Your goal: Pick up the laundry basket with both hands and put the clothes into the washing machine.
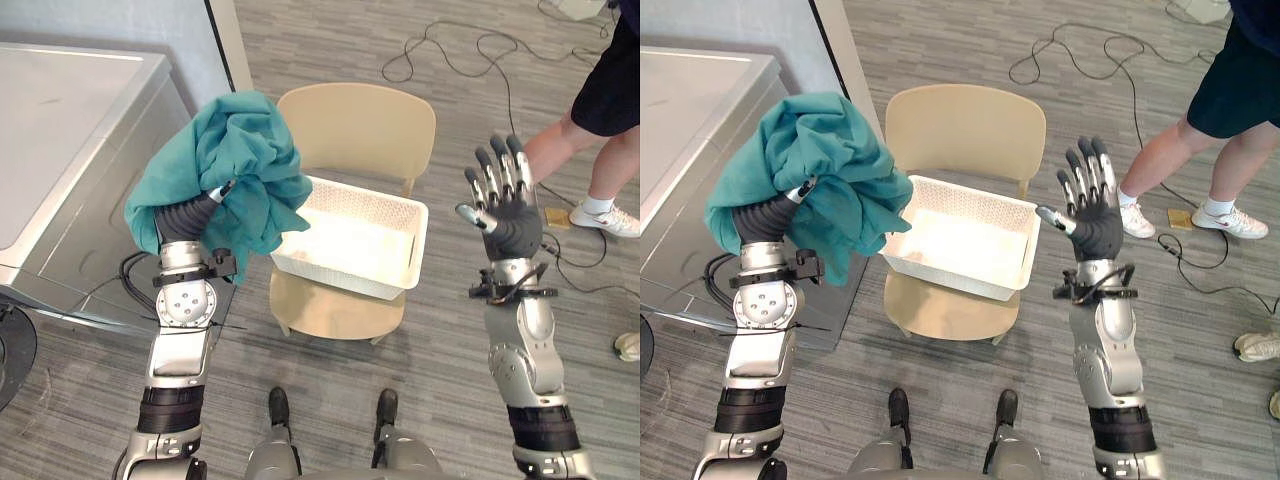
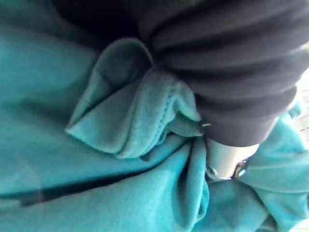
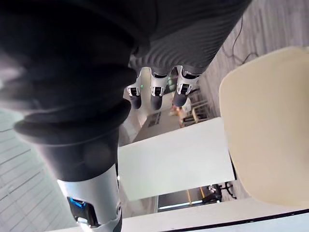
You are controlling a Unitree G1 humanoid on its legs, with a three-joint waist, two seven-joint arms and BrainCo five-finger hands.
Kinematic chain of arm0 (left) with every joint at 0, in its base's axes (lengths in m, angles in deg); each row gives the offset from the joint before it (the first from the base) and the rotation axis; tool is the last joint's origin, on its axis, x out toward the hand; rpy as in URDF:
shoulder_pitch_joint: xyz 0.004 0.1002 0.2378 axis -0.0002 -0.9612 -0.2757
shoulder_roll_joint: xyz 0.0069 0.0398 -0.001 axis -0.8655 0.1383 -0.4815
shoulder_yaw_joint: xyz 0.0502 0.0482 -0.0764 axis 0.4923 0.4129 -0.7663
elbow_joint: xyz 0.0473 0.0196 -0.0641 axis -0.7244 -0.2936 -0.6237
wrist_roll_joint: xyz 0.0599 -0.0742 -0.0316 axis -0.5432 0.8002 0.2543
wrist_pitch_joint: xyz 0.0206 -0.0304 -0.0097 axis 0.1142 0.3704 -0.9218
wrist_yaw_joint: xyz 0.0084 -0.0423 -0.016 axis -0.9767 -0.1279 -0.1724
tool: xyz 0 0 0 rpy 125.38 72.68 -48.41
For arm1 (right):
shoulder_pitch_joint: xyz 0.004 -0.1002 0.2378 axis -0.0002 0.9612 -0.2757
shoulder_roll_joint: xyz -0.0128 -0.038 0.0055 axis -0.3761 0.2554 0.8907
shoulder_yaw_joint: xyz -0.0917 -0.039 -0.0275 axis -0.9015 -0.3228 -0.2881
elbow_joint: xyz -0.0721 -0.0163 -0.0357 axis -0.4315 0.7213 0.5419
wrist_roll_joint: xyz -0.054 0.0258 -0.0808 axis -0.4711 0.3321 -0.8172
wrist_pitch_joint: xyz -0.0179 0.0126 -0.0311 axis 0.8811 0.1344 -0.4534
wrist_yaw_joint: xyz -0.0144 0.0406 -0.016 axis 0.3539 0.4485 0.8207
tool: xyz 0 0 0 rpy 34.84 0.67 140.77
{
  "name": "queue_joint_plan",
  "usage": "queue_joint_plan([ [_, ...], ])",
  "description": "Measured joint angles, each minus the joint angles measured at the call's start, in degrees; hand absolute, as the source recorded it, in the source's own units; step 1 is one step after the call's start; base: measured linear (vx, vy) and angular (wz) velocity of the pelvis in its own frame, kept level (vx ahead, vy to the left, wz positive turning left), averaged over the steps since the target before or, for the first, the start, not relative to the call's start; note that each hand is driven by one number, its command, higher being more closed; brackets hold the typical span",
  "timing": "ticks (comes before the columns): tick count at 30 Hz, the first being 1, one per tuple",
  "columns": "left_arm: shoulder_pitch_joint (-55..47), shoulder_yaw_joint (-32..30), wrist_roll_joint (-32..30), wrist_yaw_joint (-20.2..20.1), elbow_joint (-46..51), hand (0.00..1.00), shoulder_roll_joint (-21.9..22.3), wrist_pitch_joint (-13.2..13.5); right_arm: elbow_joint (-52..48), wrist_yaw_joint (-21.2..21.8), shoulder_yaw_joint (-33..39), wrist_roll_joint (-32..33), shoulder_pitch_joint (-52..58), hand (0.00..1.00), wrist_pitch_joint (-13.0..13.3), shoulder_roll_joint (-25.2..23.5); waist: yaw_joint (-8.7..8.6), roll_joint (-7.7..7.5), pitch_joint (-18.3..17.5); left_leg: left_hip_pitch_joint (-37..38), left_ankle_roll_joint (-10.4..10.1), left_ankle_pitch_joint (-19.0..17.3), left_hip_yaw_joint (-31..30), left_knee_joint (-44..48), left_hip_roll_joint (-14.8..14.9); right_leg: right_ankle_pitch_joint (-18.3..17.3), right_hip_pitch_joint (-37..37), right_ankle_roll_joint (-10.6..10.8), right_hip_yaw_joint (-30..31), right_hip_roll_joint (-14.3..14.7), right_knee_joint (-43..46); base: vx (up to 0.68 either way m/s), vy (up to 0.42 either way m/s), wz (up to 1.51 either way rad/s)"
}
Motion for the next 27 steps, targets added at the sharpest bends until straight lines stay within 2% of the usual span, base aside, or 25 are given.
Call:
queue_joint_plan([
  [5,-8.4,-5.4,1.4,1.2,5.3,1.0,5.8,1.0,1.1,-2.5,-0.3,-5.9,2.8,0.0,-0.2,-6.1,0.67,0.27,-1.7,1.2,-0.2,-0.2,-3.5,0.0,0.6,-1.5,3.6,-0.1,-3.4,0.7,0.0,0.03,-0.014,0.35],
  [7,-12.1,-5.9,2.9,1.7,7.3,1.0,9.0,1.1,3.3,-5.6,-0.2,-9.9,2.3,0.0,-0.2,-7.2,2.45,0.61,-1.9,1.0,-0.5,0.1,-7.3,0.4,0.6,-2.6,5.8,-0.1,-7.3,0.9,0.6,0.01,-0.023,0.81],
  [9,-13.9,-5.7,3.7,2.9,8.7,1.0,11.1,1.2,3.7,-9.0,0.1,-14.0,2.1,0.0,-0.4,-7.2,3.24,0.97,-2.2,-0.2,-0.8,0.9,-11.4,0.4,0.4,-5.1,6.2,-0.1,-11.7,0.5,3.8,-0.02,-0.034,1.17],
  [10,-14.9,-5.7,4.5,3.6,9.8,1.0,12.0,1.2,3.7,-10.3,0.4,-16.1,1.7,0.0,-0.8,-7.2,3.57,1.48,-2.4,-1.0,-0.3,0.3,-12.5,0.4,0.7,-6.5,5.9,-0.2,-14.0,0.5,6.4,-0.04,-0.065,1.57],
  [11,-16.4,-6.1,5.3,4.6,10.5,1.0,12.5,1.4,3.8,-11.6,0.5,-18.6,1.7,0.0,-1.6,-7.4,3.74,1.26,-3.4,-2.8,6.4,-3.9,-6.8,0.4,2.3,-7.5,4.8,-1.3,-17.0,0.5,8.5,-0.03,-0.059,1.39],
  [12,-16.4,-6.4,5.7,4.7,10.5,1.0,12.4,1.4,3.9,-12.0,0.9,-19.5,1.6,0.0,-1.8,-7.6,3.43,-0.37,-3.7,-3.7,10.4,-6.7,-2.5,1.3,2.4,-7.5,5.0,-1.4,-17.3,0.5,7.6,-0.03,-0.082,1.54],
  [13,-16.1,-6.4,5.7,4.6,10.5,1.0,11.6,1.9,3.8,-12.3,2.2,-20.8,1.1,0.0,-1.9,-7.9,3.19,-2.62,-3.6,-6.8,13.7,-9.0,3.6,7.5,2.8,-8.8,5.8,-1.9,-18.5,-1.0,6.6,0.03,-0.01,1.05],
  [14,-17.2,-6.4,5.7,4.6,10.4,1.0,12.6,2.3,4.6,-12.4,4.0,-22.5,-0.8,0.0,-2.5,-7.2,4.22,-1.26,-2.5,-9.4,14.8,-8.8,10.1,21.5,7.3,-9.7,6.8,-2.0,-20.3,-0.9,9.5,0.06,0.004,0.76],
  [15,-18.2,-6.3,5.8,4.4,10.4,1.0,13.0,2.2,4.5,-12.5,4.9,-22.9,-0.9,0.0,-2.8,-6.9,4.55,-0.17,-2.2,-9.0,14.8,-6.1,13.0,24.0,8.3,-11.1,7.2,-1.7,-20.2,-0.8,11.7,0.05,0.068,0.92],
  [16,-19.1,-5.4,5.8,3.2,10.4,1.0,13.4,2.2,4.5,-13.3,7.3,-24.2,0.1,0.0,-2.9,-6.7,2.96,0.23,-2.1,-8.7,12.1,-2.4,14.5,23.4,7.5,-13.2,7.7,-1.9,-22.3,-2.6,15.4,-0.09,0.038,1.54],
  [17,-19.4,-4.9,5.7,2.3,10.6,1.0,13.4,2.4,4.5,-13.9,10.0,-25.5,1.6,0.0,-3.0,-7.1,1.22,-1.55,-3.5,-7.2,11.8,3.1,12.4,14.4,4.0,-14.2,6.8,-3.2,-22.0,-2.6,12.6,-0.12,0.013,1.96],
  [18,-18.7,-4.9,5.7,2.1,10.4,1.0,13.4,2.7,4.3,-14.0,11.9,-26.4,2.2,0.0,-3.2,-7.6,0.12,-1.55,-3.4,-7.4,14.3,-1.7,14.8,17.2,4.2,-13.8,7.4,-3.1,-24.0,-2.6,12.1,-0.13,-0.044,1.65],
  [19,-19.1,-4.6,5.7,2.1,10.3,1.0,13.6,2.9,4.3,-14.3,14.1,-27.4,3.5,0.0,-3.7,-8.2,0.82,-1.35,-3.3,-7.4,13.0,-12.5,22.0,29.5,8.0,-13.3,7.9,-3.0,-27.0,-2.6,12.6,0.0,-0.041,1.34],
  [20,-20.2,-4.5,5.7,2.0,10.0,1.0,14.2,3.0,4.2,-14.9,15.9,-27.5,4.8,0.0,-3.7,-8.6,0.47,-0.27,-2.9,-5.2,7.1,-16.1,25.6,32.2,9.6,-13.1,8.9,-3.1,-29.5,-2.3,12.9,0.0,0.011,1.03],
  [21,-20.5,-4.3,5.7,1.9,9.8,1.0,14.4,3.0,4.2,-14.9,16.4,-27.6,5.2,0.0,-3.8,-8.6,0.06,0.12,-2.9,-4.4,5.6,-17.0,26.0,31.7,9.6,-13.1,9.0,-3.0,-30.4,-2.3,13.0,-0.01,0.111,1.24],
  [22,-20.8,-4.1,5.8,0.9,9.4,1.0,15.4,2.6,4.4,-15.2,18.0,-27.7,6.6,0.0,-4.6,-9.1,-0.23,0.96,-2.7,-3.5,3.8,-18.5,24.7,27.4,7.9,-12.6,9.1,-3.1,-33.5,-3.1,13.6,-0.09,0.211,1.02],
  [23,-21.6,-4.1,5.8,0.7,8.6,1.0,15.7,2.5,4.4,-15.2,18.3,-28.1,7.3,0.0,-5.5,-9.7,0.27,0.83,-2.5,-3.7,3.5,-18.3,24.1,26.6,6.2,-12.2,9.1,-3.0,-34.7,-5.0,14.9,-0.1,0.23,0.92],
  [24,-21.8,-4.1,5.9,0.7,8.2,1.0,15.7,2.5,4.4,-15.1,18.4,-28.3,7.4,0.0,-5.6,-9.8,0.29,0.94,-2.4,-3.8,3.6,-18.3,23.6,26.5,5.7,-12.4,9.2,-2.8,-35.0,-5.5,15.7,-0.09,0.211,0.69],
  [25,-22.2,-3.9,5.9,0.5,6.3,1.0,15.7,2.5,4.4,-14.9,18.4,-28.9,7.5,0.0,-5.8,-10.1,-0.01,1.37,-2.2,-4.1,4.9,-19.1,21.3,26.1,3.1,-13.4,9.5,-2.7,-35.7,-8.6,19.7,-0.05,0.297,1.0],
  [26,-22.1,-3.1,6.2,-0.3,4.1,1.0,15.8,2.3,4.2,-14.7,18.5,-29.2,8.6,0.0,-5.9,-10.1,-0.84,1.42,-1.9,-3.6,6.0,-19.8,18.5,25.3,-0.1,-14.5,9.1,-4.6,-33.8,-12.7,26.7,-0.03,0.321,1.3],
  [27,-22.1,-2.0,6.3,-0.5,3.1,1.0,15.9,2.2,4.0,-14.6,18.6,-29.3,9.5,0.0,-5.9,-10.1,-1.6,1.35,-1.6,-3.2,6.7,-19.9,16.8,24.9,-1.8,-14.5,8.4,-6.8,-31.1,-14.8,30.9,0.01,0.38,1.67],
])
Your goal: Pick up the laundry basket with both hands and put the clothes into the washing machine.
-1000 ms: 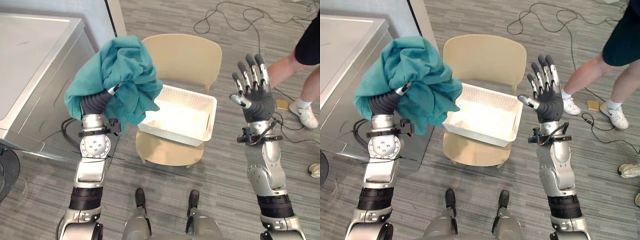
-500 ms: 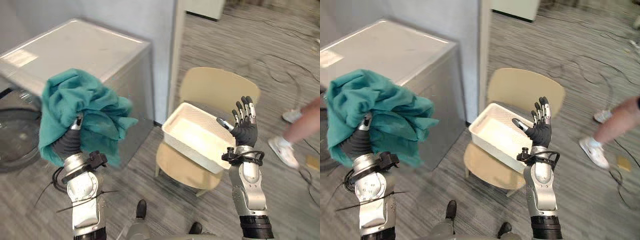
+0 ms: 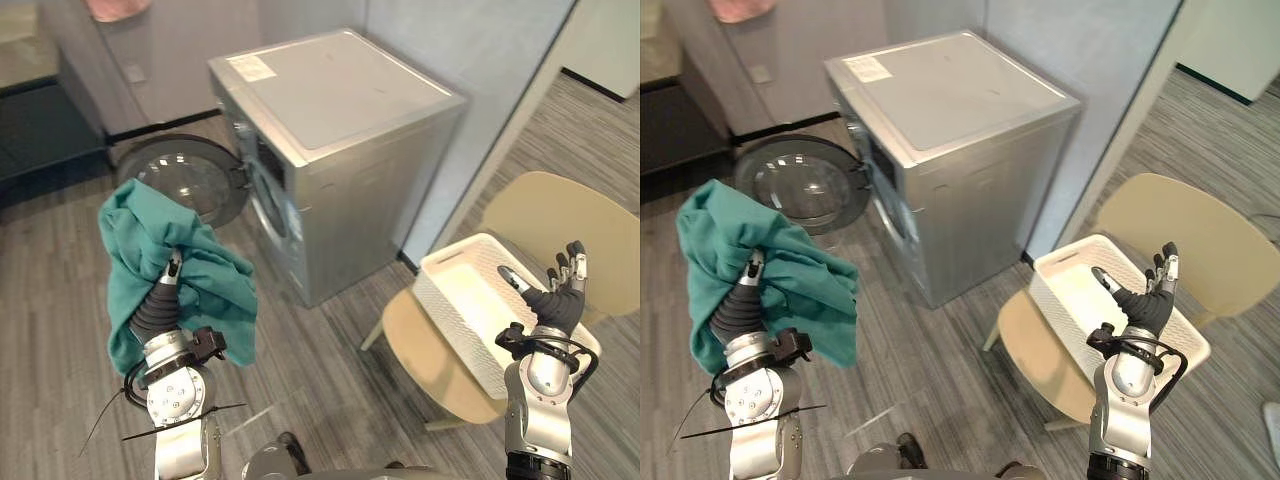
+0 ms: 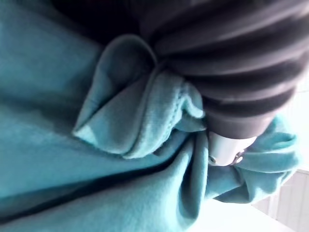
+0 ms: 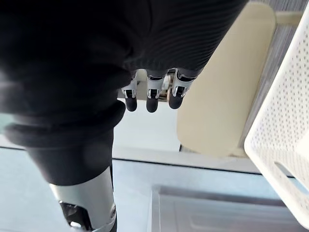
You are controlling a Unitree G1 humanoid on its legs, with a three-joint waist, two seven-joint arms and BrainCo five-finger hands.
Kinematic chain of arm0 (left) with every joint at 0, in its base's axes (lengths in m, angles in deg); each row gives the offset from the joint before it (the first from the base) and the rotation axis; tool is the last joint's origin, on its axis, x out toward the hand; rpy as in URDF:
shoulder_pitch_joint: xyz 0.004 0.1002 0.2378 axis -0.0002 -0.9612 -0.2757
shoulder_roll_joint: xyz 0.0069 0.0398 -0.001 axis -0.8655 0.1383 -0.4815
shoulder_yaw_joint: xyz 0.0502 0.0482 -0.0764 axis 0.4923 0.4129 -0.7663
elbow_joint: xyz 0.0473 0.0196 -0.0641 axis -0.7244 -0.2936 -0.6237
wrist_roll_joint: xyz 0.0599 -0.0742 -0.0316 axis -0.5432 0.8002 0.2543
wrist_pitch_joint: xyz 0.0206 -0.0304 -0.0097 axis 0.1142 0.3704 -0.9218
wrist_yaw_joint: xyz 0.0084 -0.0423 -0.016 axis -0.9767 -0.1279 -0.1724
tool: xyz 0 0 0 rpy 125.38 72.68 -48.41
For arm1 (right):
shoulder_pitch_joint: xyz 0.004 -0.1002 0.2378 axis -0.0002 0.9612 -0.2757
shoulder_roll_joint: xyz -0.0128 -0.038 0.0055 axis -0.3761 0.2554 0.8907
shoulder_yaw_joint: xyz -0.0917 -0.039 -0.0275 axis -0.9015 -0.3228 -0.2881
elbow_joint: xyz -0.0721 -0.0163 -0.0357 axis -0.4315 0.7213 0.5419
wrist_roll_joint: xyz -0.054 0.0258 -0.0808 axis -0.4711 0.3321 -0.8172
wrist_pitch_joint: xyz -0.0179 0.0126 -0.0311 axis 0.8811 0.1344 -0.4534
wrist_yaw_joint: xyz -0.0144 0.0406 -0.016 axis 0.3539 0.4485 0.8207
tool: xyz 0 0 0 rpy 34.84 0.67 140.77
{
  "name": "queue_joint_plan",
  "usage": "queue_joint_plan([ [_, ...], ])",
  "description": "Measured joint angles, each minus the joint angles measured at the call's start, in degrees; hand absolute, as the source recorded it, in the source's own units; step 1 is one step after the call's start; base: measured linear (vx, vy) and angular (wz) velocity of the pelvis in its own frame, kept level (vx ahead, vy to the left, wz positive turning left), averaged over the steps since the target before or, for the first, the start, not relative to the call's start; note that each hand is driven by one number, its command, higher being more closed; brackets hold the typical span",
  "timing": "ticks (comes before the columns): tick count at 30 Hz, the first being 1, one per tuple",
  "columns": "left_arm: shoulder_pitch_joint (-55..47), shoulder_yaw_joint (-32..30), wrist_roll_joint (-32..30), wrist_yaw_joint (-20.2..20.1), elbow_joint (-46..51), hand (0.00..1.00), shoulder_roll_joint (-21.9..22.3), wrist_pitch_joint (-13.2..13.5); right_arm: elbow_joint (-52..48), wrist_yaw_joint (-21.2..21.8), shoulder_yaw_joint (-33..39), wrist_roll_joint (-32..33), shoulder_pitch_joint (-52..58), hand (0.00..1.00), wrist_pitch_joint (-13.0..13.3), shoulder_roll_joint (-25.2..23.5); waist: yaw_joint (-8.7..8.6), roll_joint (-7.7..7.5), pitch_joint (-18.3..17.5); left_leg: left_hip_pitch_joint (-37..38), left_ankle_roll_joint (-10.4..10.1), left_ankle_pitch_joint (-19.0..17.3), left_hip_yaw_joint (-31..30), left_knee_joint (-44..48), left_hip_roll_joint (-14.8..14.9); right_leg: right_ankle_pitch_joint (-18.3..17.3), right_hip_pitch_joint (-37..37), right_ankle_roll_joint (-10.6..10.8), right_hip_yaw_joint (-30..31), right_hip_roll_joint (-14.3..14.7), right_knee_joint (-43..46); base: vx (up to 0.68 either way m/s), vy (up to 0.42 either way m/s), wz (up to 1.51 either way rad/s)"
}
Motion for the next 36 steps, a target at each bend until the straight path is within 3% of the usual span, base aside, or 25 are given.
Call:
queue_joint_plan([
  [1,0.1,2.1,0.4,-0.2,-1.6,1.0,0.0,-0.2,-1.1,0.4,0.1,0.0,2.5,0.0,-0.2,-0.8,-0.96,0.28,0.8,1.1,2.5,-0.1,-3.6,-0.2,-2.4,2.6,-3.0,-5.0,10.5,-1.9,8.1,0.08,0.275,1.76],
  [2,0.0,3.9,0.7,-0.7,-2.0,1.0,-0.1,-0.2,-2.7,0.9,-0.1,0.1,5.3,0.0,-0.3,-2.5,-1.41,0.09,1.4,1.6,3.4,-0.2,-7.1,-0.2,-3.9,2.9,-7.0,-5.6,23.3,0.2,15.1,0.09,0.236,1.73],
  [3,0.0,4.8,0.7,-0.9,-2.0,1.0,-0.3,-0.3,-3.9,1.2,-0.4,0.1,6.6,0.0,-0.3,-3.5,-1.51,-0.1,1.6,1.7,3.7,-0.2,-8.9,-0.3,-4.5,1.5,-8.6,-3.3,28.1,2.1,18.3,0.11,0.167,1.66],
  [4,0.2,6.9,0.7,-1.1,-2.0,1.0,-0.8,-0.4,-6.8,1.2,-1.4,0.5,8.7,0.0,-0.3,-4.4,-1.67,-1.0,2.0,2.6,4.5,0.2,-12.2,-1.6,-6.3,-1.6,-11.1,0.1,33.5,6.0,23.7,0.1,0.099,1.29],
  [7,0.4,11.5,0.7,-1.3,-2.0,1.0,-1.5,-1.0,-13.0,1.0,-1.5,1.0,11.4,0.0,0.8,-4.5,-1.87,-2.99,2.4,5.6,4.5,0.2,-17.2,-5.2,-10.1,-7.3,-14.3,3.3,36.2,11.5,25.8,0.19,0.074,1.54],
  [9,0.8,14.0,0.7,-1.4,-2.0,1.0,-2.1,-1.2,-15.1,0.9,-1.9,2.2,13.3,0.0,2.2,-4.8,-1.84,-3.84,2.4,7.6,4.7,0.2,-19.5,-5.8,-11.6,-9.4,-15.8,4.5,35.9,14.4,21.0,0.23,0.001,1.12],
  [12,1.7,16.0,0.7,-2.1,-2.0,1.0,-2.4,-1.2,-15.2,0.8,-2.3,2.8,15.2,0.0,2.4,-5.1,-1.68,-3.93,2.2,9.9,5.9,-0.7,-22.1,-5.4,-12.1,-9.4,-18.2,4.4,34.5,16.1,12.9,0.25,-0.022,0.8],
  [14,2.0,16.1,0.7,-2.4,-2.0,1.0,-2.7,-1.2,-15.2,0.5,-4.1,3.1,15.4,0.0,2.4,-5.2,-1.57,-4.47,1.5,11.5,5.1,-3.3,-24.0,-4.7,-12.5,-8.9,-19.7,3.9,33.2,16.2,6.6,0.33,-0.061,0.46],
  [15,2.0,16.1,0.6,-2.4,-2.0,1.0,-2.8,-1.2,-15.2,0.5,-4.5,3.1,15.5,0.0,2.4,-5.2,-1.57,-5.21,1.0,12.1,5.0,-4.2,-24.4,-4.6,-12.7,-8.4,-19.6,3.3,32.7,16.2,5.2,0.39,-0.093,0.38],
  [16,1.9,16.2,0.6,-2.4,-2.2,1.0,-2.9,-1.2,-15.2,0.3,-5.2,3.2,16.2,0.0,2.5,-5.3,-1.62,-4.94,0.6,13.1,4.4,-6.4,-25.7,-3.7,-12.9,-7.5,-18.9,1.9,31.0,16.2,3.0,0.61,-0.164,0.47],
  [17,1.7,16.3,0.6,-2.4,-2.3,1.0,-2.8,-1.2,-15.2,0.4,-6.0,3.6,17.4,0.0,2.4,-5.3,-1.6,-5.76,-0.5,14.1,2.3,-9.5,-25.7,-0.4,-12.0,-6.7,-16.3,0.7,29.4,16.5,-0.1,0.67,-0.173,0.52],
  [18,1.5,16.5,0.6,-2.5,-2.5,1.0,-2.7,-1.2,-15.2,0.4,-6.5,4.3,17.8,0.0,2.4,-5.3,-1.72,-5.08,-0.6,13.9,-0.1,-11.5,-24.7,4.1,-10.8,-4.5,-14.5,-0.6,28.4,17.0,-0.9,0.6,-0.147,0.63],
  [19,1.4,16.7,0.6,-2.6,-3.1,1.0,-2.4,-1.4,-15.2,0.6,-7.2,5.1,18.1,0.0,2.4,-5.2,-3.01,-2.53,-0.4,7.9,-1.3,-11.9,-22.3,20.6,-6.7,-5.1,-11.7,-1.1,26.1,19.4,-1.7,0.62,-0.131,0.26],
  [20,0.7,15.7,0.8,-3.0,-3.1,1.0,-1.3,-1.6,-15.2,0.8,-8.7,6.0,17.9,0.0,2.3,-4.4,-2.18,0.1,0.0,2.7,-3.2,-6.9,-19.8,35.4,-2.2,-6.1,-8.4,-1.9,26.3,22.7,-3.1,0.62,-0.108,-0.08],
  [22,-0.5,14.2,1.8,-3.5,-3.2,1.0,-0.7,-1.8,-15.3,0.8,-10.4,7.5,16.5,0.0,2.4,-3.5,0.43,1.71,0.4,-3.8,-3.4,2.6,-18.2,51.1,3.0,-6.7,-3.8,-2.5,30.8,25.9,-5.2,0.7,-0.026,-1.11],
  [23,-0.7,14.1,2.3,-3.6,-3.2,1.0,-0.8,-1.9,-15.3,0.8,-10.6,7.7,16.0,0.0,2.4,-4.2,1.4,2.34,0.4,-7.1,-3.1,2.1,-18.5,56.5,5.2,-6.7,-0.2,-2.5,33.1,26.5,-7.9,0.62,0.039,-1.15],
  [24,-0.7,14.0,2.5,-3.7,-3.2,1.0,-0.9,-1.9,-15.3,0.7,-10.8,7.8,15.8,0.0,2.5,-4.6,1.69,2.0,0.6,-8.5,-2.5,1.8,-18.7,57.5,6.0,-6.7,1.7,-2.5,34.2,26.3,-9.2,0.58,0.056,-0.85],
  [25,-0.7,13.6,2.9,-3.8,-3.1,1.0,-1.0,-2.1,-15.3,0.6,-11.1,8.8,15.7,0.0,2.5,-5.2,2.01,0.55,1.2,-10.9,-0.9,0.7,-18.4,56.8,7.6,-6.7,4.8,-2.4,36.7,25.2,-11.5,0.54,0.118,-0.68],
  [27,-0.8,13.3,2.9,-4.2,-3.1,1.0,-1.2,-2.4,-15.3,0.5,-11.6,9.3,14.6,0.0,2.5,-5.4,2.23,-0.2,1.6,-13.7,0.7,-1.4,-18.4,48.8,8.5,-6.7,8.3,-2.4,40.1,23.1,-13.5,0.51,0.222,-0.69],
  [29,-0.9,13.2,2.9,-5.0,-3.0,1.0,-1.0,-2.4,-15.0,0.4,-11.6,9.3,12.7,0.0,2.6,-5.2,3.41,0.07,1.5,-13.7,-0.1,-2.2,-20.7,30.6,7.9,-6.9,9.7,-2.0,44.2,20.3,-13.0,0.53,0.443,-1.04],
  [30,-1.1,13.2,2.9,-4.9,-2.5,1.0,-0.8,-2.4,-14.9,0.4,-12.0,9.2,11.8,0.0,2.6,-4.8,3.9,0.9,1.2,-10.9,-2.7,0.1,-25.4,15.6,6.5,-8.6,9.4,1.3,46.8,18.5,-11.0,0.47,0.507,-1.24],
  [31,-1.6,13.3,2.9,-4.9,-2.0,1.0,-0.4,-2.3,-15.0,0.4,-12.1,9.2,11.8,0.0,2.6,-4.4,4.23,1.86,0.9,-8.5,-4.1,2.7,-28.5,7.6,6.2,-9.7,9.4,3.4,48.3,18.2,-10.1,0.43,0.565,-1.37],
  [32,-2.2,13.0,2.9,-4.6,-2.1,1.0,-1.9,-2.5,-13.3,0.1,-14.2,8.8,12.0,0.0,2.4,-3.9,4.19,0.2,1.0,-7.8,-7.2,5.5,-26.8,10.2,5.0,-12.0,9.9,7.5,51.0,15.3,-9.1,0.38,0.505,-1.04],
  [35,-3.4,13.5,2.8,-4.3,-1.6,1.0,-3.1,-2.5,-13.5,0.1,-13.7,6.7,14.8,0.0,2.3,-5.4,2.84,-1.4,0.7,-10.7,-5.0,-2.0,-24.1,20.7,5.2,-10.2,8.5,10.1,54.0,13.4,-8.2,0.3,0.365,-0.65],
  [36,-3.7,13.8,2.8,-4.4,-1.6,1.0,-3.5,-2.5,-13.4,0.0,-13.7,6.5,15.3,0.0,2.3,-5.5,2.86,-1.95,0.7,-10.7,-4.4,-2.8,-22.8,22.4,5.3,-10.1,8.1,10.4,55.2,12.7,-7.8,0.24,0.321,-1.06],
])
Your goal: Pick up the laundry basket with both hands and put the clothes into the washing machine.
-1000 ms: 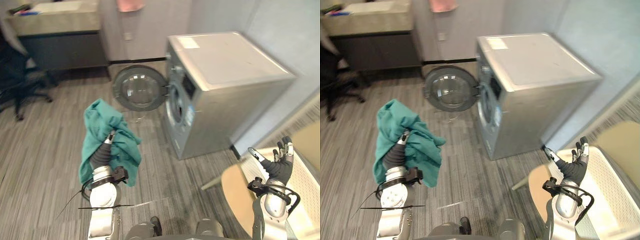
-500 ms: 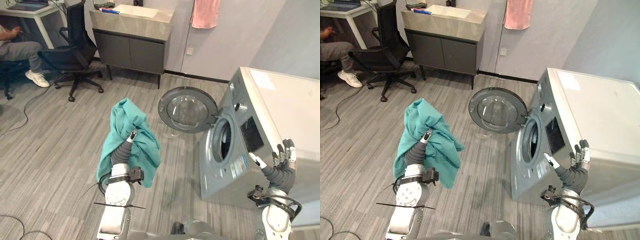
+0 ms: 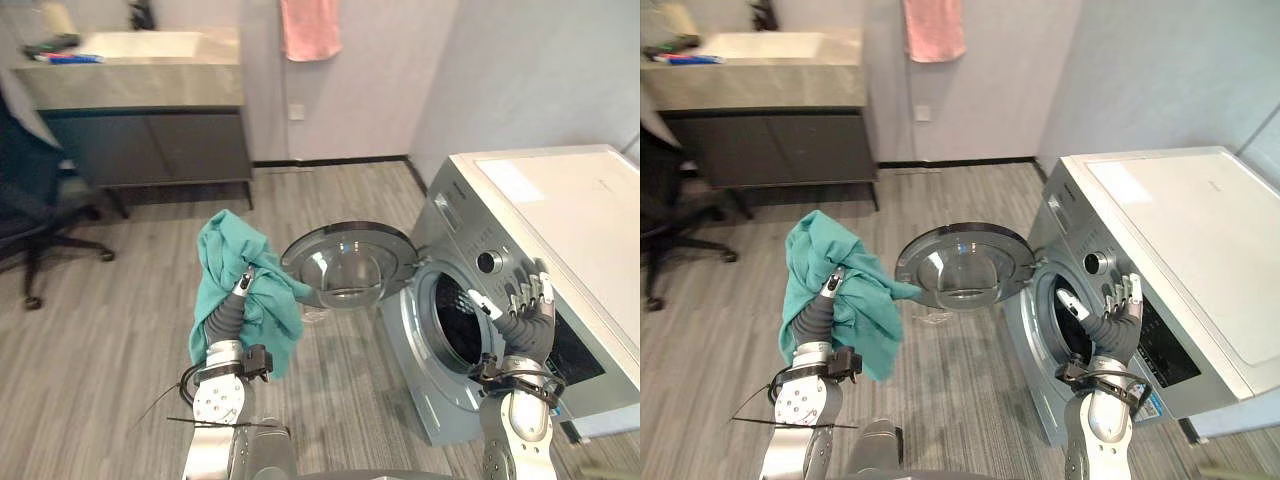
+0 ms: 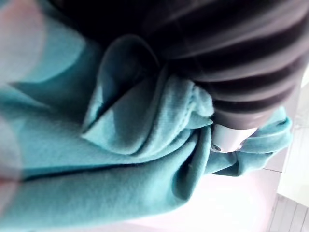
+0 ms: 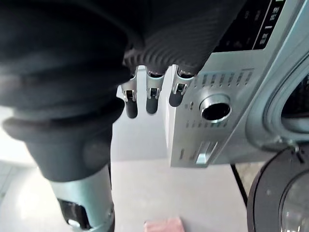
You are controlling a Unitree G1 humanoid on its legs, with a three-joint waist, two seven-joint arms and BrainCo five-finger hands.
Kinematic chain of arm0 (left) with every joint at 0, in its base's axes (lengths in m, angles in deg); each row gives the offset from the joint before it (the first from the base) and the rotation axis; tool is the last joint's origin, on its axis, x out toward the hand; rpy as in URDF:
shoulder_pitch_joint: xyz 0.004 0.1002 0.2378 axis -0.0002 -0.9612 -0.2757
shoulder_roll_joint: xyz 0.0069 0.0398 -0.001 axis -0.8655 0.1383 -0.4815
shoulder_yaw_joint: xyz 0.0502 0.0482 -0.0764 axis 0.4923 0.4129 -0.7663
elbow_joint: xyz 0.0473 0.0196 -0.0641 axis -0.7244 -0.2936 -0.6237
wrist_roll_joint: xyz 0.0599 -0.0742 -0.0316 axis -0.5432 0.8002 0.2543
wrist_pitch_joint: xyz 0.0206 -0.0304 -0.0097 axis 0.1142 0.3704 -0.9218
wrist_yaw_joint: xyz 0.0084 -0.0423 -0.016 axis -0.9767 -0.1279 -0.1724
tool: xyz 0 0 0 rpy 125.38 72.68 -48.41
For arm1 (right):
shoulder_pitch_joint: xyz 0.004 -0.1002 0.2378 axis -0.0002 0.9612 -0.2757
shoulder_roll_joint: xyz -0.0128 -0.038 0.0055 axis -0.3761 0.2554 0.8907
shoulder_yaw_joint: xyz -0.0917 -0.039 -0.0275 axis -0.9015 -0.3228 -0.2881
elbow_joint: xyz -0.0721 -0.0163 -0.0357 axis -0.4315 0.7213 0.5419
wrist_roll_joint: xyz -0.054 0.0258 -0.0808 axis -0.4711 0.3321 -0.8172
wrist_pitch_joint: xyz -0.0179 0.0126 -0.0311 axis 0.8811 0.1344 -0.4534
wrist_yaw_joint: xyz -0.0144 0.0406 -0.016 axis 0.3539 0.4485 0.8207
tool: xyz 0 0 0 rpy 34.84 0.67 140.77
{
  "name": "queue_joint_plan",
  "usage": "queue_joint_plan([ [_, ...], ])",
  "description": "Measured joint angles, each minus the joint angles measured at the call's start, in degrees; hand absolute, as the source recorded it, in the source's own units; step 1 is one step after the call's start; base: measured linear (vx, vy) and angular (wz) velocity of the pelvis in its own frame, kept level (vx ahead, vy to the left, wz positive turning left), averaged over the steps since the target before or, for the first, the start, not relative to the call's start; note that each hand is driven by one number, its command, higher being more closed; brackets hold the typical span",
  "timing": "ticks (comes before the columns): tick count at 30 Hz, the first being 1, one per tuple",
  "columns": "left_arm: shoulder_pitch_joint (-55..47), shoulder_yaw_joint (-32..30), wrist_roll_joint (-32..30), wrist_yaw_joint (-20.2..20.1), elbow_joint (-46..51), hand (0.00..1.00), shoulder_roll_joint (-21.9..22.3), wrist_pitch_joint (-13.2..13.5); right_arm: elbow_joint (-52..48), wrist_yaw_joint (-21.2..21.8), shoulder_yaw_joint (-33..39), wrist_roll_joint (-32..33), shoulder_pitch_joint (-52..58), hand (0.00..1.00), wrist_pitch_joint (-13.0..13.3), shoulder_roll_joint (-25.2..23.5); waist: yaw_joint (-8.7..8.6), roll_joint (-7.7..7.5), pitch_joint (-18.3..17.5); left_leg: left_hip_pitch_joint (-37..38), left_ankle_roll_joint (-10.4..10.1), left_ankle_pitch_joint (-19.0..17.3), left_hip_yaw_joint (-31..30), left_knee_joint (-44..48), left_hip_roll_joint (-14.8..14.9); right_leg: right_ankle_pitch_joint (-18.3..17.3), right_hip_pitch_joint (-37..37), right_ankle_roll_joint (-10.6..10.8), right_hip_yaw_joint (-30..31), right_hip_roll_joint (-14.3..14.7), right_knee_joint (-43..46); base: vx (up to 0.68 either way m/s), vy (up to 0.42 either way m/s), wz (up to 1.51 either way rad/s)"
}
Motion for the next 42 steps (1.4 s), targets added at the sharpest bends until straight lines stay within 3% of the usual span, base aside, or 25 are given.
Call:
queue_joint_plan([
  [2,-1.7,0.1,0.0,-0.1,0.1,1.0,-1.5,0.0,0.4,0.0,0.0,-0.7,1.3,0.0,0.0,-0.1,0.62,-0.89,0.4,3.0,1.8,-2.2,7.0,2.0,1.2,2.2,-4.5,1.4,2.8,-2.9,5.0,0.15,0.293,-1.54],
  [4,-3.3,-0.1,0.1,-0.2,1.2,1.0,-1.7,0.0,1.9,-0.1,-0.1,-2.9,1.6,0.0,-0.1,-0.1,0.52,-0.1,1.0,7.8,2.7,-5.2,13.5,-0.9,3.3,4.8,-10.0,1.2,-1.5,-5.0,11.6,0.08,0.285,-1.74],
  [6,-3.7,-0.9,0.3,-0.3,1.9,1.0,-1.8,0.1,5.7,-0.2,-0.5,-5.0,1.0,0.0,-0.4,0.4,0.62,-0.98,1.9,12.9,2.4,-6.1,20.8,-3.2,4.8,6.0,-14.3,-0.5,-13.9,-9.9,16.6,0.0,0.138,-1.87],
  [8,-5.7,-3.7,1.5,-0.3,1.9,1.0,-1.6,0.4,12.8,-0.3,-0.9,-9.4,-0.8,0.0,-2.1,0.7,1.09,-0.5,2.0,18.7,-0.7,-8.5,31.4,-4.7,9.0,5.8,-16.6,-5.4,-37.1,-15.5,18.4,-0.1,-0.019,-2.38],
  [10,-5.4,-4.5,2.3,-0.3,0.2,1.0,-1.6,0.6,18.5,-0.6,0.5,-12.2,-2.1,0.0,-2.9,0.8,0.31,-0.63,1.9,19.2,-2.2,-8.8,34.1,-4.6,10.0,3.7,-16.6,-5.7,-43.2,-16.0,17.1,-0.08,-0.072,-1.57],
  [12,-2.9,-4.5,2.3,-0.5,-4.4,1.0,-1.0,0.4,25.4,-1.4,3.5,-14.9,-2.4,0.0,-4.9,1.4,-0.79,-0.61,1.9,18.2,-2.8,-8.6,33.3,-4.9,9.9,3.3,-18.5,-5.1,-43.0,-14.5,16.3,-0.02,-0.089,-0.68],
  [14,-1.5,-4.8,2.4,-0.5,-8.5,1.0,1.0,0.1,31.2,-1.5,5.3,-15.5,-1.5,0.0,-6.6,2.0,-1.98,0.77,2.8,18.5,-2.2,-7.3,32.6,-5.0,10.4,2.7,-18.4,-4.3,-42.8,-13.2,16.4,0.08,-0.103,-0.21],
  [17,-2.6,-6.6,4.6,-0.8,-10.8,1.0,3.9,-0.6,37.9,-0.2,3.3,-15.3,0.7,0.0,-7.8,1.7,-1.97,2.48,3.5,18.2,2.7,-4.2,27.6,1.7,14.5,0.9,-16.0,-4.5,-41.6,-9.1,15.6,0.16,-0.235,-0.55],
  [18,-3.4,-7.5,5.3,-1.6,-10.9,1.0,4.0,-1.0,38.8,1.4,0.9,-15.2,2.2,0.0,-7.8,1.7,-1.06,3.66,3.8,15.9,7.5,0.8,21.9,8.7,17.6,0.3,-13.8,-5.4,-40.3,-5.3,13.8,0.15,-0.227,-0.78],
  [19,-3.6,-8.0,5.6,-1.7,-11.2,1.0,4.1,-1.0,39.3,1.9,0.0,-15.2,2.5,0.0,-7.8,1.5,-0.82,3.81,3.8,14.3,7.8,4.3,19.1,11.2,18.2,0.0,-13.1,-5.8,-39.6,-4.2,13.0,0.16,-0.186,-0.85],
  [20,-3.6,-9.2,5.7,-1.8,-11.7,1.0,4.0,-1.0,39.9,2.7,-0.9,-15.2,2.7,0.0,-7.8,1.2,-0.08,3.66,3.7,12.2,7.6,9.5,15.1,14.5,18.4,-0.3,-11.8,-6.2,-38.5,-3.3,11.5,0.19,-0.122,-0.65],
  [21,-3.6,-9.2,5.7,-1.8,-12.4,1.0,3.6,-1.0,40.6,3.5,-1.8,-15.2,2.7,0.0,-7.7,0.4,0.68,3.04,3.8,9.9,5.2,8.4,11.2,17.7,17.8,-0.9,-11.3,-6.8,-37.3,-2.5,10.4,0.21,-0.058,-0.6],
  [22,-3.6,-9.1,5.7,-1.9,-12.9,1.0,3.5,-1.1,42.6,3.8,-1.8,-15.2,1.8,0.0,-7.7,0.6,0.65,2.95,3.7,7.4,3.6,4.7,8.8,18.2,16.3,-0.9,-11.2,-6.9,-36.4,-2.2,9.6,0.21,-0.043,-0.47],
  [23,-3.6,-9.2,5.7,-1.8,-13.4,1.0,3.5,-1.1,43.9,3.8,-1.8,-15.2,0.9,0.0,-7.7,0.8,0.71,2.85,3.7,6.3,2.9,3.2,8.6,17.4,15.5,-0.8,-11.2,-6.8,-35.9,-2.2,9.1,0.2,-0.001,-0.41],
  [25,-3.7,-9.5,5.7,-1.8,-15.5,1.0,3.6,-1.3,47.7,3.8,-2.2,-15.2,-1.7,0.0,-7.6,1.3,1.38,2.04,3.9,5.1,1.3,0.5,8.6,8.2,12.7,0.4,-10.2,-5.0,-34.0,-2.5,7.2,0.24,0.108,-0.52],
  [26,-4.0,-9.6,5.7,-1.8,-16.1,1.0,3.6,-1.6,50.1,3.8,-3.3,-15.2,-2.7,0.0,-7.5,1.8,2.38,1.42,3.7,5.4,0.6,0.9,7.2,-1.9,10.3,0.9,-10.1,-4.1,-32.8,-2.9,6.8,0.2,0.147,-0.48],
  [27,-4.1,-9.6,5.7,-1.8,-16.1,1.0,3.6,-1.6,50.4,3.9,-3.4,-15.2,-3.0,0.0,-7.5,2.0,2.47,1.41,3.7,5.5,0.4,1.3,6.6,-4.2,9.6,1.1,-10.0,-3.8,-32.6,-3.1,6.8,0.2,0.236,-0.47],
  [28,-4.8,-9.5,5.7,-1.8,-16.4,1.0,3.8,-1.6,51.2,4.0,-4.2,-15.3,-3.5,0.0,-7.3,2.8,2.6,2.08,3.4,6.3,-1.4,5.0,3.9,-11.9,7.0,1.5,-10.2,-2.6,-31.7,-3.4,7.1,0.16,0.23,-0.39],
  [29,-4.9,-10.3,5.7,-1.7,-17.3,1.0,4.0,-1.6,53.3,4.4,-4.5,-15.2,-4.6,0.0,-7.3,2.4,3.31,0.29,3.3,7.7,-3.3,4.2,3.2,-12.4,5.0,1.7,-10.4,-1.1,-30.1,-4.7,6.3,0.2,0.249,-0.31],
  [32,-3.7,-10.7,5.7,-1.7,-17.5,1.0,4.0,-1.6,55.0,5.0,-8.0,-15.2,-5.9,0.0,-7.1,1.1,3.58,-2.12,4.4,6.3,-1.8,2.9,3.9,-10.3,2.8,4.4,-10.4,-1.0,-29.6,-6.5,4.2,0.17,0.236,0.01],
  [34,-3.8,-9.1,5.7,-1.8,-17.6,1.0,3.5,-1.6,55.1,4.9,-8.5,-15.1,-7.5,0.0,-6.9,1.1,3.75,-1.55,5.1,5.3,-1.5,0.7,4.2,-7.0,2.9,4.6,-11.4,-0.7,-28.3,-6.9,5.4,-0.01,0.183,-0.24],
  [37,-3.0,-6.3,5.4,-1.8,-17.8,1.0,2.2,-1.4,55.0,4.7,-9.5,-14.9,-12.9,0.0,-6.5,1.0,3.76,-0.65,8.4,2.5,-1.2,-2.9,6.7,-3.0,3.4,2.1,-17.3,2.4,-23.5,-8.0,9.9,-0.09,0.108,-0.5],
  [42,6.1,-3.9,4.4,-0.9,-21.6,1.0,3.6,-0.9,54.2,3.3,-14.9,-14.6,-21.0,0.0,-6.6,1.1,3.61,0.52,15.2,-8.3,-1.3,-3.8,8.1,3.0,4.1,1.0,-32.5,2.5,-17.6,-8.8,19.6,-0.2,0.008,-0.35],
])
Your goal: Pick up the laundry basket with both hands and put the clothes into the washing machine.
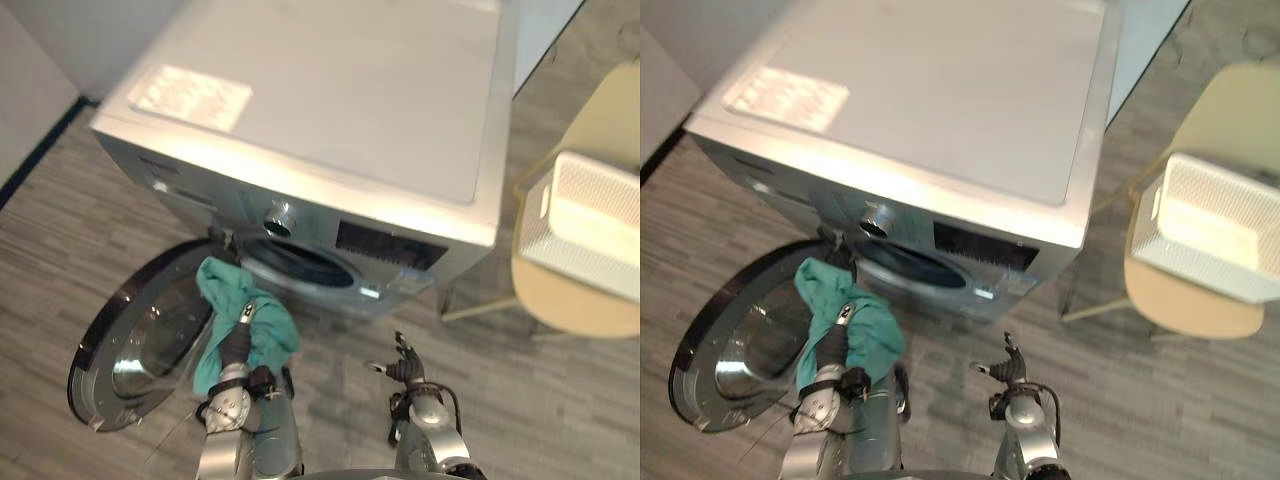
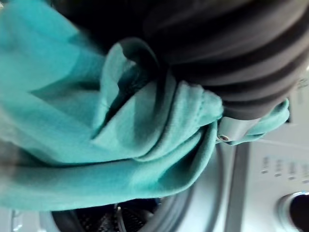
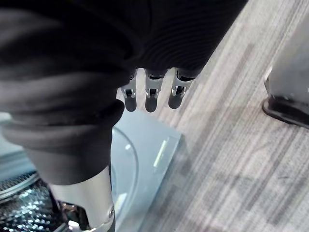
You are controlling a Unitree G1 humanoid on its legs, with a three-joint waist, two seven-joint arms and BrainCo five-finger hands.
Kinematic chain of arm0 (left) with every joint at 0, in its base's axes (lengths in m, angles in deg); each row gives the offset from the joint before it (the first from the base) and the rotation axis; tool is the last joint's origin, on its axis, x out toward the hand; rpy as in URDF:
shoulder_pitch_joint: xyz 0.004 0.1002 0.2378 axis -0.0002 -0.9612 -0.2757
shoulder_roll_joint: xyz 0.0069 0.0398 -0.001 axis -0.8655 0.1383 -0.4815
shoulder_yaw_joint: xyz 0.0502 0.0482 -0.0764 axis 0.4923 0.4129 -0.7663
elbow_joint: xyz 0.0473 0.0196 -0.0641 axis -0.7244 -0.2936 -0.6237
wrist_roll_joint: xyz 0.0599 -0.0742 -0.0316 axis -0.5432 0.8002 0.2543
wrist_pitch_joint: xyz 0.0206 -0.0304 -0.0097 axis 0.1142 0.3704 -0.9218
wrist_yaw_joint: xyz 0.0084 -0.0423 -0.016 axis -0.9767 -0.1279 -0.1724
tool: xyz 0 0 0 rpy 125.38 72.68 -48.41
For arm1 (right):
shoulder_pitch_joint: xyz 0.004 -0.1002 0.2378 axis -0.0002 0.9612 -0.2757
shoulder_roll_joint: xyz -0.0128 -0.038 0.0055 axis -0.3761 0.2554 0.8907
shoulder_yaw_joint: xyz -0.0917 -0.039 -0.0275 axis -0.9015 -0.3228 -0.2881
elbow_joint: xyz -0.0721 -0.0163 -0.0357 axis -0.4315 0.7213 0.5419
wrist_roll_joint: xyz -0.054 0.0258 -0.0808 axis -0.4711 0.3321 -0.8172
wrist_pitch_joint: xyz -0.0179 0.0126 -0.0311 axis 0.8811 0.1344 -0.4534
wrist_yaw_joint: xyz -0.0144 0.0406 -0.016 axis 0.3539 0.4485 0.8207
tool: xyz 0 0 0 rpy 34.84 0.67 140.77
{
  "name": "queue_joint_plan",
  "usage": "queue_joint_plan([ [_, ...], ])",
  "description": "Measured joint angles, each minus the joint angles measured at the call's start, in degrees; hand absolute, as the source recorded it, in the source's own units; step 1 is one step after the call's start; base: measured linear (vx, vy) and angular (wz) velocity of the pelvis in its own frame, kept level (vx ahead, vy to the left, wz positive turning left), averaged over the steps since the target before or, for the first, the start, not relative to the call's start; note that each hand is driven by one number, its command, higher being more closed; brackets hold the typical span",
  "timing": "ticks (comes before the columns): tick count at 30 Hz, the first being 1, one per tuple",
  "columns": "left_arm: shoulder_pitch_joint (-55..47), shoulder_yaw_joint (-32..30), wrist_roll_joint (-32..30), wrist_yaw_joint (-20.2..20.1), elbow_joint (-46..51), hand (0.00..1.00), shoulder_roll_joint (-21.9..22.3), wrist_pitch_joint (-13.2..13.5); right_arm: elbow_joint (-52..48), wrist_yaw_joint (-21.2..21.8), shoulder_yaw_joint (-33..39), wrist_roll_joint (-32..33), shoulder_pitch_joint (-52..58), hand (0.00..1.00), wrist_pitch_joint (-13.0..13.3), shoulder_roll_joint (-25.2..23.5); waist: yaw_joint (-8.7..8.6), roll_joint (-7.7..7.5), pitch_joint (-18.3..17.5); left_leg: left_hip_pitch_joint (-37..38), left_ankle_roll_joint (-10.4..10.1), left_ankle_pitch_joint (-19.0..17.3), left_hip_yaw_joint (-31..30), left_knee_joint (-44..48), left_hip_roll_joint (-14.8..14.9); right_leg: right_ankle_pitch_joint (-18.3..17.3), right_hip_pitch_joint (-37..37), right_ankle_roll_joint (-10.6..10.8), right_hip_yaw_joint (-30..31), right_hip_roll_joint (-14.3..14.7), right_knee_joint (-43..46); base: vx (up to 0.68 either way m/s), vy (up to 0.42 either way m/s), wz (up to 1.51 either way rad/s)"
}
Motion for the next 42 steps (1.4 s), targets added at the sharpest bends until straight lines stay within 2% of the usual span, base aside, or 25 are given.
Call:
queue_joint_plan([
  [4,8.5,1.5,0.0,4.1,-0.2,1.0,0.1,0.1,-7.1,-2.0,-4.8,2.4,-2.6,0.0,0.3,-0.4,-0.09,-0.07,3.7,-8.6,0.7,-0.3,-1.4,6.2,0.9,-1.9,-9.6,-0.2,1.9,-0.2,8.3,-0.11,-0.045,-0.05],
  [6,13.3,1.6,0.0,6.0,-0.3,1.0,-0.2,0.4,-10.3,-2.5,-6.2,4.8,-4.5,0.0,1.7,-0.3,-0.17,-0.2,4.6,-14.3,1.0,-0.5,-2.8,9.6,0.9,-3.4,-15.1,-0.4,2.4,-0.7,12.9,-0.11,-0.069,0.15],
  [8,19.7,1.2,0.1,8.8,-1.0,1.0,0.0,0.9,-13.2,-3.0,-6.6,9.0,-6.2,0.0,3.6,-0.3,-0.08,-0.31,7.1,-19.6,1.0,-0.6,-4.2,13.4,0.9,-5.1,-20.6,-0.6,3.4,-1.0,18.3,-0.12,-0.078,0.12],
  [14,29.0,-3.6,2.4,13.8,-1.4,1.0,-0.5,1.3,-17.2,-3.3,-6.4,21.6,-5.7,0.0,7.1,-0.3,-0.35,-0.57,9.1,-33.6,0.6,-2.4,-7.3,23.8,2.0,-8.7,-34.7,-1.1,6.1,-0.6,30.4,-0.13,-0.043,-0.03],
  [20,36.8,-9.1,3.4,17.3,-1.5,1.0,-7.5,1.3,-26.2,-0.6,-6.3,27.8,0.4,0.0,12.1,-0.1,-1.99,-0.74,9.8,-43.3,0.4,-2.3,-9.0,28.6,3.2,-9.2,-44.6,-1.6,7.5,0.7,35.9,-0.11,-0.035,-0.09],
  [24,41.6,-10.2,3.7,18.4,-1.7,1.0,-11.4,1.5,-28.7,1.0,-6.3,28.8,3.7,0.0,13.6,-0.2,-2.35,-0.88,9.9,-45.7,0.0,-2.0,-9.4,28.8,4.0,-9.0,-47.1,-2.0,7.6,1.8,36.2,-0.05,-0.032,-0.11],
  [25,43.1,-10.1,4.3,18.7,-1.7,1.0,-13.0,2.2,-29.3,1.6,-6.3,28.8,4.3,0.0,13.9,-0.2,-2.87,-0.88,9.9,-46.4,-0.1,-2.0,-9.6,28.8,4.1,-9.0,-47.6,-2.1,7.4,2.0,36.2,-0.01,-0.026,-0.03],
  [29,48.7,-8.8,5.3,19.4,-1.7,1.0,-16.2,2.6,-31.7,1.6,-6.2,30.9,5.9,0.0,15.6,-0.3,-3.51,-0.95,9.9,-48.3,-0.2,-1.8,-9.9,28.5,4.9,-8.7,-49.3,-2.4,7.1,2.9,35.6,0.02,-0.023,-0.12],
  [34,56.5,-3.6,10.4,19.0,-1.5,1.0,-20.0,3.5,-33.6,2.1,-5.7,33.9,6.0,0.0,15.8,-0.3,-4.66,-1.97,10.3,-49.1,-0.7,-1.3,-10.3,27.4,5.8,-8.7,-49.9,-2.5,6.8,4.3,34.5,0.05,-0.038,-0.06],
  [36,59.0,-2.2,12.9,17.4,-1.0,1.0,-21.0,4.5,-34.1,2.9,-5.1,34.8,6.1,0.0,16.1,-0.3,-5.01,-2.08,10.3,-49.2,-0.7,-1.0,-9.9,26.5,5.8,-8.4,-50.4,-3.0,6.9,4.4,33.9,0.0,-0.034,-0.02],
  [42,68.0,0.8,19.4,15.7,-1.2,1.0,-24.2,5.4,-34.1,3.9,-4.8,36.2,6.1,0.0,16.0,-0.3,-5.42,-2.74,10.5,-50.2,-1.1,1.7,-9.0,22.6,6.2,-6.2,-52.4,-3.4,6.6,5.5,30.9,-0.03,-0.051,-0.06],
])
